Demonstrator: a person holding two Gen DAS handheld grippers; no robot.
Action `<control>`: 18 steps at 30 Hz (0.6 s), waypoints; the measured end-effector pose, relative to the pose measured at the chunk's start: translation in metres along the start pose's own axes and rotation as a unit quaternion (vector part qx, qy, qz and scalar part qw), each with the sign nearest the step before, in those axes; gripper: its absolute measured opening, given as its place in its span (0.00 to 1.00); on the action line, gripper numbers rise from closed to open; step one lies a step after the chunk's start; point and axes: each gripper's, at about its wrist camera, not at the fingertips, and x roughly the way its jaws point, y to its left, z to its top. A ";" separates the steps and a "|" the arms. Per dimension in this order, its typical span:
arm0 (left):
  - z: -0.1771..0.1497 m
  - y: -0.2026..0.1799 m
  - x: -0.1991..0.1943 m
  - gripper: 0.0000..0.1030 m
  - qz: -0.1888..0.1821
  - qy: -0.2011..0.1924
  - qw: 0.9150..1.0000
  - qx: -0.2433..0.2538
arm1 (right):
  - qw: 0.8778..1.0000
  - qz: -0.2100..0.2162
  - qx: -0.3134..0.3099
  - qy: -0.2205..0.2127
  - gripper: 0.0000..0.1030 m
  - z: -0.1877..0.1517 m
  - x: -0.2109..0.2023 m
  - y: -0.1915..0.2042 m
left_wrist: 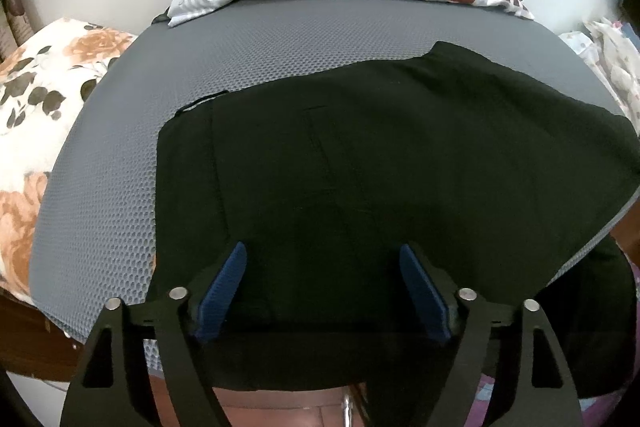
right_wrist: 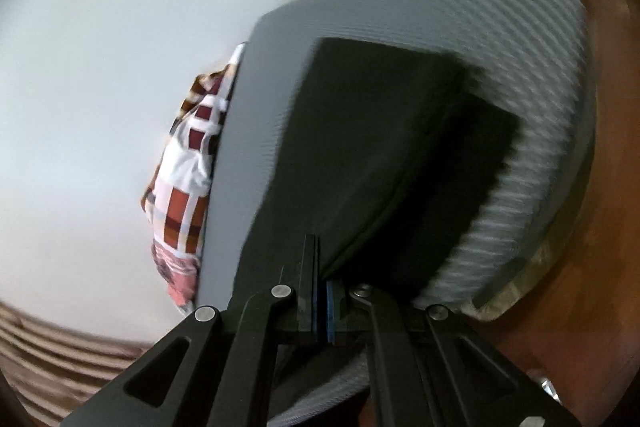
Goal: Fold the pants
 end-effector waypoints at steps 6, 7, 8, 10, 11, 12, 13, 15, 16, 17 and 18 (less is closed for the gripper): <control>0.000 -0.003 0.000 0.78 0.001 0.003 1.000 0.002 | 1.000 0.002 -0.002 -0.007 0.04 -0.002 -0.013 -0.001; 0.000 -0.002 0.000 0.78 0.000 0.003 1.000 0.003 | 1.000 0.005 0.000 -0.007 0.04 -0.003 -0.016 -0.001; 0.000 -0.002 0.000 0.78 0.000 0.003 1.000 0.003 | 1.000 0.008 -0.006 -0.010 0.04 -0.005 -0.019 0.004; -0.001 -0.002 0.000 0.78 -0.001 0.003 1.000 0.004 | 1.000 0.008 -0.019 -0.013 0.04 -0.008 -0.026 0.014; 0.000 -0.002 0.001 0.78 -0.001 0.004 1.000 0.005 | 1.000 0.016 -0.014 -0.013 0.04 -0.009 -0.029 0.014; 0.000 -0.002 0.001 0.78 -0.003 0.005 1.000 0.006 | 1.000 0.028 -0.004 -0.012 0.04 -0.009 -0.032 0.015; 0.000 -0.001 0.001 0.78 -0.006 0.006 1.000 0.007 | 0.999 0.031 0.001 -0.012 0.04 -0.010 -0.036 0.016; 0.000 0.000 0.001 0.79 -0.011 0.006 1.000 0.010 | 1.000 0.020 -0.008 -0.011 0.04 -0.015 -0.045 0.018; 0.000 0.002 0.002 0.79 -0.015 0.006 1.000 0.012 | 1.000 0.009 -0.015 -0.010 0.04 -0.017 -0.047 0.016; 0.001 0.002 0.002 0.80 -0.018 0.006 1.000 0.014 | 1.000 -0.012 -0.020 -0.005 0.04 -0.017 -0.044 0.010; 0.001 0.002 0.003 0.81 -0.020 0.006 1.000 0.018 | 1.000 -0.027 -0.013 -0.001 0.04 -0.016 -0.040 0.001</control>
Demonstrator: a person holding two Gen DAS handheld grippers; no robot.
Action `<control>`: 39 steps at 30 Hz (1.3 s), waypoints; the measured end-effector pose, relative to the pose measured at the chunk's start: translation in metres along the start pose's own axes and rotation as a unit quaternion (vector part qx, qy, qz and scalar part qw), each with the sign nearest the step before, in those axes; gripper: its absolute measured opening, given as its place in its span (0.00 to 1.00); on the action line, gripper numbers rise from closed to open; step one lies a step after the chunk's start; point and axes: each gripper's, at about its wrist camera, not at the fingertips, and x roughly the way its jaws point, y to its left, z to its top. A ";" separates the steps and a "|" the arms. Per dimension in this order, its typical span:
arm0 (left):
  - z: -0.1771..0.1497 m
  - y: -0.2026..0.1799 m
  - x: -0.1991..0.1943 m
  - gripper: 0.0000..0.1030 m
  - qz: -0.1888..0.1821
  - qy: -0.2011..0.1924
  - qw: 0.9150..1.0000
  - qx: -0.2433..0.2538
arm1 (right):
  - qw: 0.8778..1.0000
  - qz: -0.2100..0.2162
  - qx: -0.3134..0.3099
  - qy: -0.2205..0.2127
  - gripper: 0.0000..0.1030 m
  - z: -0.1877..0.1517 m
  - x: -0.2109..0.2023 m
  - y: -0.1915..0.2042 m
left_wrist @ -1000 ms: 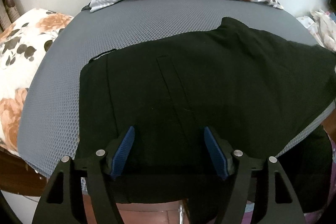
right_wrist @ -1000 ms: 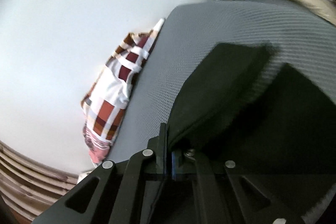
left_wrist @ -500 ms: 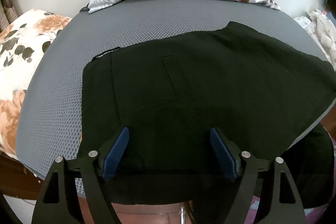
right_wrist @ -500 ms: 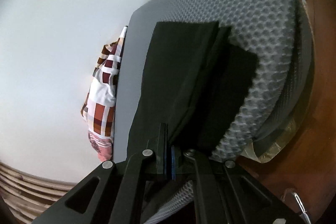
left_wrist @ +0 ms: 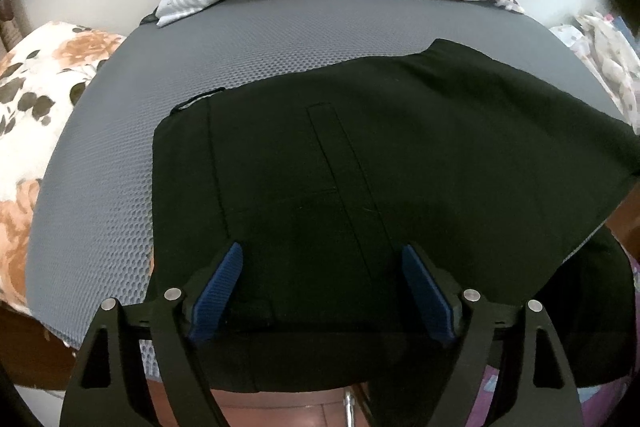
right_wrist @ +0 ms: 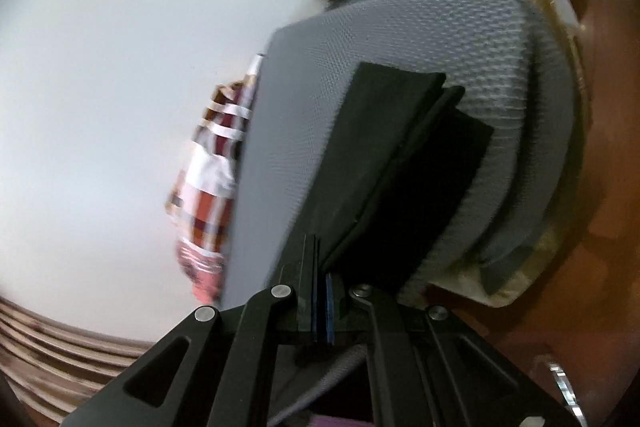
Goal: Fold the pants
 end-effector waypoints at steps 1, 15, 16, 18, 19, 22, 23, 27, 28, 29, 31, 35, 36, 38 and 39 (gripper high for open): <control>0.000 0.000 0.000 0.81 -0.001 0.000 1.000 0.003 | 1.000 -0.012 0.013 0.005 0.04 0.001 0.006 -0.012; 0.002 -0.003 0.000 0.82 0.004 0.003 1.000 0.014 | 0.996 0.081 -0.003 0.045 0.17 -0.031 0.010 0.012; 0.002 -0.002 0.000 0.82 0.004 0.004 1.000 0.014 | 0.995 0.084 -0.003 0.058 0.19 -0.038 0.018 0.015; 0.002 -0.002 -0.001 0.82 0.005 0.003 1.000 0.013 | 0.993 0.078 -0.012 0.083 0.24 -0.051 0.036 0.024; 0.001 -0.002 -0.001 0.82 0.007 0.003 1.000 0.013 | 0.993 0.077 -0.014 0.090 0.25 -0.055 0.041 0.025; 0.002 -0.003 -0.004 0.82 0.010 0.003 1.000 0.011 | 0.990 0.079 -0.006 0.119 0.27 -0.065 0.055 0.029; 0.002 -0.004 -0.005 0.82 0.009 0.002 1.000 0.011 | 0.989 0.078 -0.003 0.126 0.30 -0.067 0.058 0.028; 0.004 -0.010 -0.014 0.82 0.007 -0.003 1.000 0.021 | 0.983 0.092 0.012 0.157 0.36 -0.081 0.068 0.031; 0.003 -0.012 -0.015 0.82 0.006 -0.004 1.000 0.026 | 0.983 0.088 0.013 0.162 0.38 -0.084 0.069 0.033; 0.003 -0.013 -0.016 0.82 0.008 -0.004 0.999 0.032 | 0.983 0.084 0.012 0.165 0.40 -0.088 0.071 0.035; 0.002 -0.015 -0.014 0.83 0.016 -0.001 0.999 0.039 | 0.984 0.068 -0.004 0.166 0.41 -0.091 0.072 0.040; -0.003 -0.007 -0.009 0.83 0.021 0.009 0.999 0.026 | 0.993 0.054 0.013 0.108 0.43 -0.074 0.052 0.038; -0.004 -0.004 -0.008 0.83 0.018 0.009 1.000 0.019 | 0.995 0.051 0.023 0.077 0.49 -0.063 0.040 0.032; -0.004 0.002 -0.007 0.83 0.011 0.010 1.000 0.006 | 0.996 0.059 0.053 0.048 0.55 -0.045 0.025 0.015; -0.004 0.003 -0.007 0.83 0.013 0.009 1.000 0.002 | 0.994 0.067 0.073 0.039 0.55 -0.038 0.018 0.005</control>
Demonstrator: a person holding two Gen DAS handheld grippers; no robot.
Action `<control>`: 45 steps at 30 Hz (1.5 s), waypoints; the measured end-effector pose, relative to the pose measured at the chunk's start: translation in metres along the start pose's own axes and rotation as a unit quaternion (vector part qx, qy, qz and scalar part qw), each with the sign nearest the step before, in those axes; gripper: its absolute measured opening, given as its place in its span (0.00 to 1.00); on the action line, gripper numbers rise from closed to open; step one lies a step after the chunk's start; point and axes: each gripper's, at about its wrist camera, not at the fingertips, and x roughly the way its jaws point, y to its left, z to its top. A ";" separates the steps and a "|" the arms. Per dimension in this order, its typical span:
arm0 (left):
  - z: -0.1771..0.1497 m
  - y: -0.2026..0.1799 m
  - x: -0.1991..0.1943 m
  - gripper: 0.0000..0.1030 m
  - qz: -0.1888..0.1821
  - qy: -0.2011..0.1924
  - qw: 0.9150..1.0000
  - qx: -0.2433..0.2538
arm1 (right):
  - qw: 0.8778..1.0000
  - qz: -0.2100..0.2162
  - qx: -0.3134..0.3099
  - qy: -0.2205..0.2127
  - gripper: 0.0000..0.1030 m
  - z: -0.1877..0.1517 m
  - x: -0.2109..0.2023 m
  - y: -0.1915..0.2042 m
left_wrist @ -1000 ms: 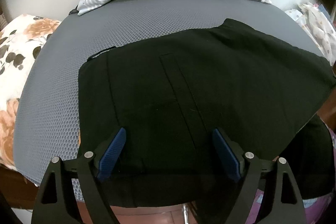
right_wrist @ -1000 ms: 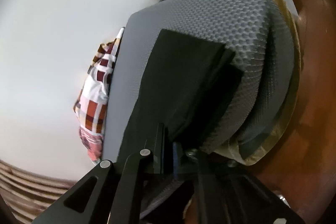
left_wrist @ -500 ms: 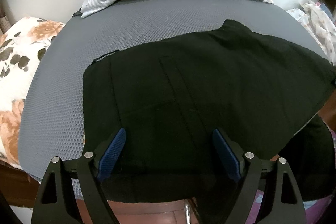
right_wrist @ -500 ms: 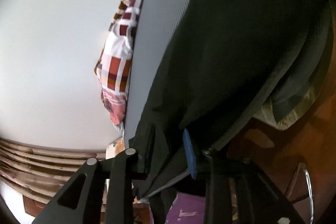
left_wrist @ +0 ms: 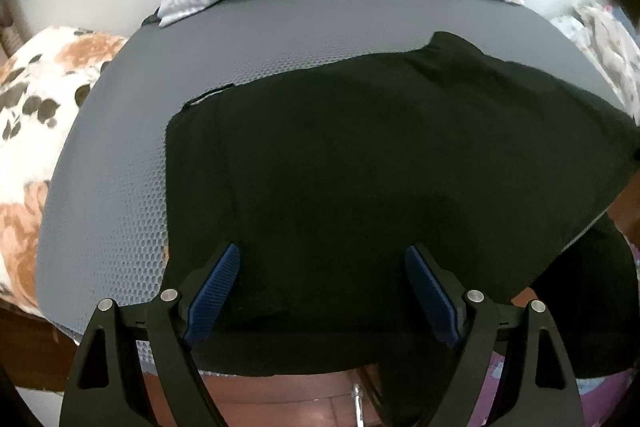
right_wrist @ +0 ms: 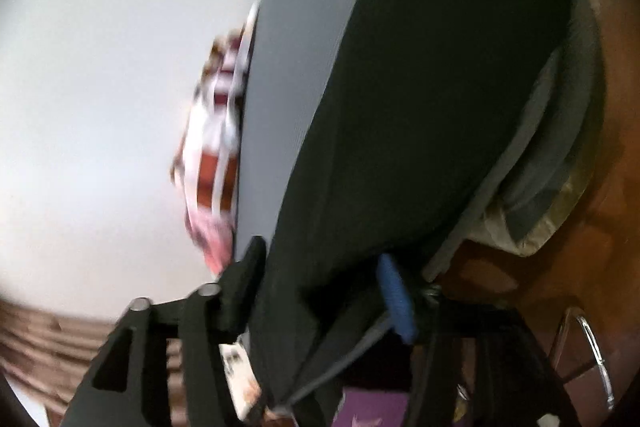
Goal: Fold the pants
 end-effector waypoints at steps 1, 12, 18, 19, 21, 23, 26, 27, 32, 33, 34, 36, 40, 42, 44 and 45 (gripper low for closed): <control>0.000 0.001 0.001 0.83 0.001 -0.001 1.000 -0.002 | 1.000 0.008 0.014 -0.011 0.55 0.005 -0.007 -0.006; -0.001 0.002 0.001 0.85 0.002 -0.001 1.000 -0.008 | 0.996 0.052 0.007 0.071 0.58 -0.011 0.007 -0.005; -0.003 0.004 0.002 0.87 0.002 -0.005 1.000 -0.008 | 0.990 0.015 -0.053 0.132 0.58 -0.043 0.064 0.024; -0.003 0.005 0.003 0.88 0.003 -0.006 1.000 -0.008 | 0.989 0.008 -0.059 0.132 0.58 -0.045 0.067 0.025; -0.003 0.006 0.003 0.90 0.003 -0.009 1.000 -0.009 | 0.988 0.001 -0.076 0.131 0.58 -0.048 0.076 0.032; -0.003 0.007 0.004 0.91 0.004 -0.014 1.000 -0.011 | 0.986 -0.024 -0.103 0.130 0.44 -0.052 0.084 0.040; -0.002 0.008 0.004 0.91 0.010 -0.018 1.000 -0.009 | 0.981 -0.053 -0.115 0.150 0.06 -0.061 0.094 0.040; -0.002 0.009 0.004 0.91 0.013 -0.019 1.000 -0.009 | 0.980 -0.053 -0.118 0.150 0.05 -0.064 0.091 0.041; 0.000 0.015 0.008 0.96 0.012 -0.015 1.000 -0.010 | 0.981 -0.050 -0.105 0.156 0.05 -0.077 0.065 0.038; 0.000 0.016 0.009 0.98 0.010 -0.016 1.000 -0.010 | 0.981 -0.058 -0.099 0.157 0.05 -0.076 0.066 0.031; 0.000 0.017 0.010 0.99 0.011 -0.017 1.000 -0.011 | 0.981 -0.066 -0.089 0.159 0.05 -0.074 0.069 0.023; 0.001 0.018 0.011 1.00 0.009 -0.018 1.000 -0.014 | 0.982 -0.063 -0.065 0.166 0.05 -0.070 0.077 0.011; 0.001 0.018 0.010 1.00 0.018 -0.019 1.000 0.002 | 0.982 -0.061 -0.077 0.160 0.07 -0.065 0.081 0.017; 0.000 0.020 0.010 1.00 0.029 -0.019 0.999 0.011 | 0.983 -0.060 -0.086 0.152 0.07 -0.062 0.079 0.020; 0.000 0.023 0.009 1.00 0.048 -0.020 0.998 0.018 | 0.984 -0.058 -0.092 0.144 0.08 -0.059 0.077 0.026; -0.001 0.024 0.009 1.00 0.052 -0.019 0.998 0.019 | 0.984 -0.054 -0.089 0.143 0.12 -0.057 0.075 0.025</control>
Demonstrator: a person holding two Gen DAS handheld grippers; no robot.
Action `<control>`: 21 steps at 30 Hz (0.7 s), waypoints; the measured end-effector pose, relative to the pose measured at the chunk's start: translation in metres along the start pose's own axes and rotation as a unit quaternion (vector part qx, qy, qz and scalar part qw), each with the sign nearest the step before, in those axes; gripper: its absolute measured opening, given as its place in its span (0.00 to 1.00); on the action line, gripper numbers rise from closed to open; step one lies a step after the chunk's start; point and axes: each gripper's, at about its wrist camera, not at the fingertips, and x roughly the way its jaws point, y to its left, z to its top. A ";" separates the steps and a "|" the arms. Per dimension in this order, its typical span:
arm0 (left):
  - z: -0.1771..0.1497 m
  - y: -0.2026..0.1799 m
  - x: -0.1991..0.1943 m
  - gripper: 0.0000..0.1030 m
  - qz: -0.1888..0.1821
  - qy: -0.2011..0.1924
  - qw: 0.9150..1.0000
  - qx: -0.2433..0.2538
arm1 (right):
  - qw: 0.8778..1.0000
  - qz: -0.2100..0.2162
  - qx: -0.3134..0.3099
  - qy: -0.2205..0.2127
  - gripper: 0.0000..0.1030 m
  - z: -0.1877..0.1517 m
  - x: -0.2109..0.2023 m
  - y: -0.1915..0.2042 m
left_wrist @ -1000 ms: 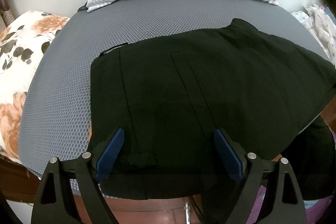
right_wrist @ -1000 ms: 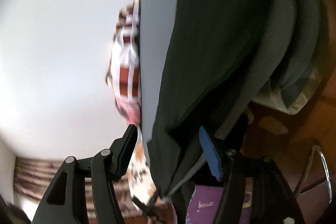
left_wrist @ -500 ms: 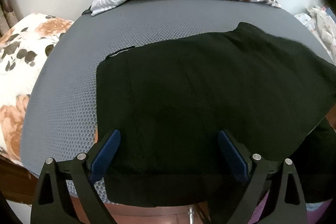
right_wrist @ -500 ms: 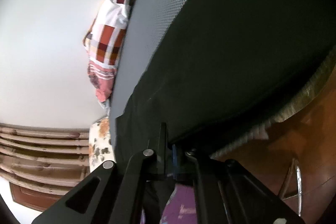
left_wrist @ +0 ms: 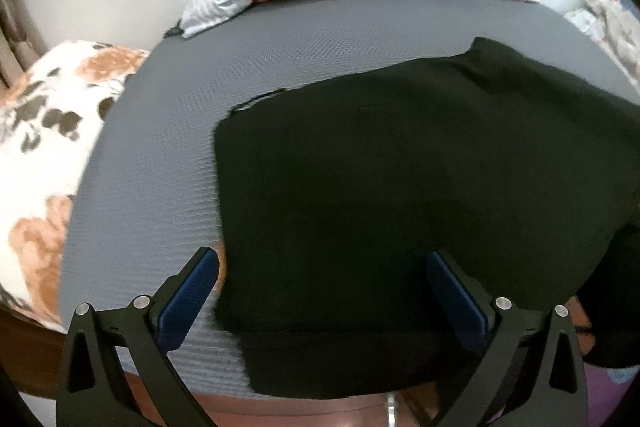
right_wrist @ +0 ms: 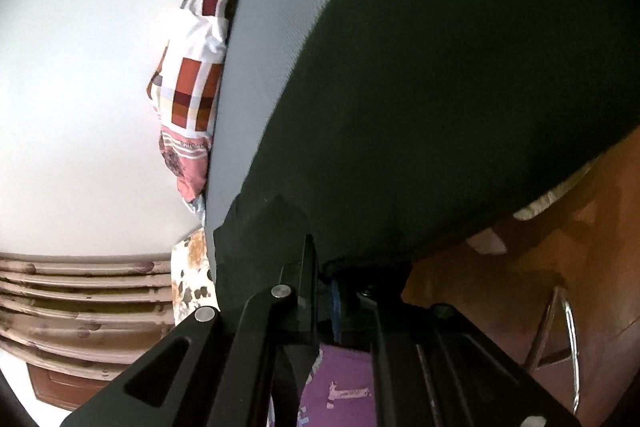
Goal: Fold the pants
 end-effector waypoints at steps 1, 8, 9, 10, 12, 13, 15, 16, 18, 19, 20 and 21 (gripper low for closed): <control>-0.001 0.003 0.001 1.00 -0.001 0.004 1.000 -0.001 | 1.000 0.004 0.010 0.002 0.17 0.002 -0.001 -0.003; -0.009 0.019 0.002 1.00 -0.006 0.006 1.000 -0.009 | 0.994 0.075 0.074 -0.040 0.51 0.017 -0.031 -0.026; -0.009 0.020 0.003 1.00 -0.009 0.007 1.000 -0.013 | 0.993 0.072 0.075 -0.052 0.55 0.023 -0.037 -0.028; -0.009 0.021 0.004 1.00 -0.013 0.009 1.000 -0.018 | 0.992 0.071 0.081 -0.060 0.55 0.028 -0.041 -0.032; -0.009 0.022 0.004 1.00 -0.013 0.007 1.000 -0.022 | 0.986 0.092 0.113 -0.077 0.55 0.039 -0.047 -0.044; -0.009 0.021 0.005 1.00 -0.012 0.005 1.000 -0.023 | 0.986 0.092 0.113 -0.085 0.55 0.044 -0.049 -0.045; -0.010 0.023 0.006 1.00 -0.014 0.005 0.999 -0.030 | 0.988 0.062 0.102 -0.102 0.33 0.056 -0.053 -0.045; -0.010 0.024 0.007 1.00 -0.018 0.006 0.999 -0.037 | 0.986 0.054 0.113 -0.106 0.26 0.063 -0.053 -0.051; -0.010 0.027 0.009 1.00 -0.024 0.009 0.999 -0.047 | 0.983 0.056 0.134 -0.116 0.03 0.075 -0.055 -0.064; -0.010 0.027 0.009 1.00 -0.028 0.011 0.998 -0.052 | 0.982 0.051 0.138 -0.122 0.00 0.080 -0.057 -0.068; -0.010 0.027 0.009 1.00 -0.029 0.012 0.998 -0.054 | 0.981 0.064 0.139 -0.121 0.00 0.085 -0.059 -0.070; -0.010 0.026 0.009 1.00 -0.027 0.012 0.998 -0.052 | 0.983 0.056 0.127 -0.119 0.00 0.088 -0.060 -0.067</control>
